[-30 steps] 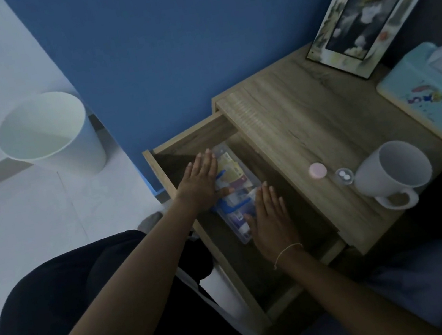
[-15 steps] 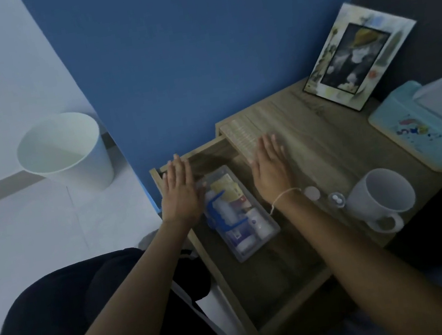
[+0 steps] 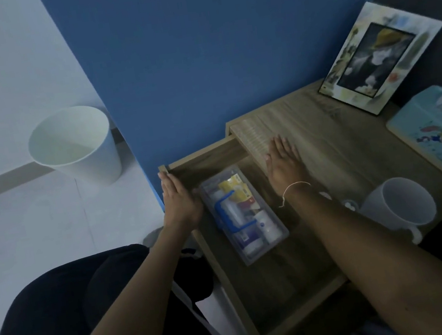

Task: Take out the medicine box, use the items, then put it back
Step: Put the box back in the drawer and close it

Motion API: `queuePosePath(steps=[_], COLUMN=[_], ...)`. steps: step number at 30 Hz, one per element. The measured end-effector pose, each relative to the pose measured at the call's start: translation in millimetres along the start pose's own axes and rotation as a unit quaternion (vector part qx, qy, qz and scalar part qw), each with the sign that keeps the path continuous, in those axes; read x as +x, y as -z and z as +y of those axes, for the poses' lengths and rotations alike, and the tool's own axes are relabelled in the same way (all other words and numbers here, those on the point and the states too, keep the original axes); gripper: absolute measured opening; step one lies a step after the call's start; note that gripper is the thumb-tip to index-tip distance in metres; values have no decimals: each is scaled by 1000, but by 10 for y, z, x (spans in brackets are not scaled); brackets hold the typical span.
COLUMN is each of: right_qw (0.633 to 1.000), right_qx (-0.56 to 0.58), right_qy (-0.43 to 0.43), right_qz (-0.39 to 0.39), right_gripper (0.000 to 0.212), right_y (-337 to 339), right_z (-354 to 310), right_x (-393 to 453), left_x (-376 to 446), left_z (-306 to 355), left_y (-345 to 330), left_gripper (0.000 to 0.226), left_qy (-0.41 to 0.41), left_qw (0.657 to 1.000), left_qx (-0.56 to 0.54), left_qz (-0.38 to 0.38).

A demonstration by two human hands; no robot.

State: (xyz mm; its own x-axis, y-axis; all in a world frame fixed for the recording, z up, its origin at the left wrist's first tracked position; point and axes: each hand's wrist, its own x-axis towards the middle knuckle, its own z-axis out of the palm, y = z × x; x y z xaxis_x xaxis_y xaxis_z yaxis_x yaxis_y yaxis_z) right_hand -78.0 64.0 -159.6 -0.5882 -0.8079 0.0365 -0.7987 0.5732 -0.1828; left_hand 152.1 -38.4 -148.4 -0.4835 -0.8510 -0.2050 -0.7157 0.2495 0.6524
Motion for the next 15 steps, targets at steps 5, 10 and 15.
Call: queuePosePath(steps=[5, 10, 15], right_qw=[1000, 1000, 1000], right_qx=[0, -2, -12], right_qy=[6, 3, 3], right_qz=[17, 12, -5], right_gripper=[54, 54, 56], right_y=[-37, -61, -81], right_z=[35, 55, 63], right_x=[9, 19, 44], left_x=[71, 179, 284], left_z=[18, 119, 317], left_y=[-58, -138, -291], left_gripper=[72, 76, 81], left_qy=[-41, -98, -139], left_qw=[999, 993, 987], left_qx=[8, 10, -30], left_qz=[-17, -60, -73])
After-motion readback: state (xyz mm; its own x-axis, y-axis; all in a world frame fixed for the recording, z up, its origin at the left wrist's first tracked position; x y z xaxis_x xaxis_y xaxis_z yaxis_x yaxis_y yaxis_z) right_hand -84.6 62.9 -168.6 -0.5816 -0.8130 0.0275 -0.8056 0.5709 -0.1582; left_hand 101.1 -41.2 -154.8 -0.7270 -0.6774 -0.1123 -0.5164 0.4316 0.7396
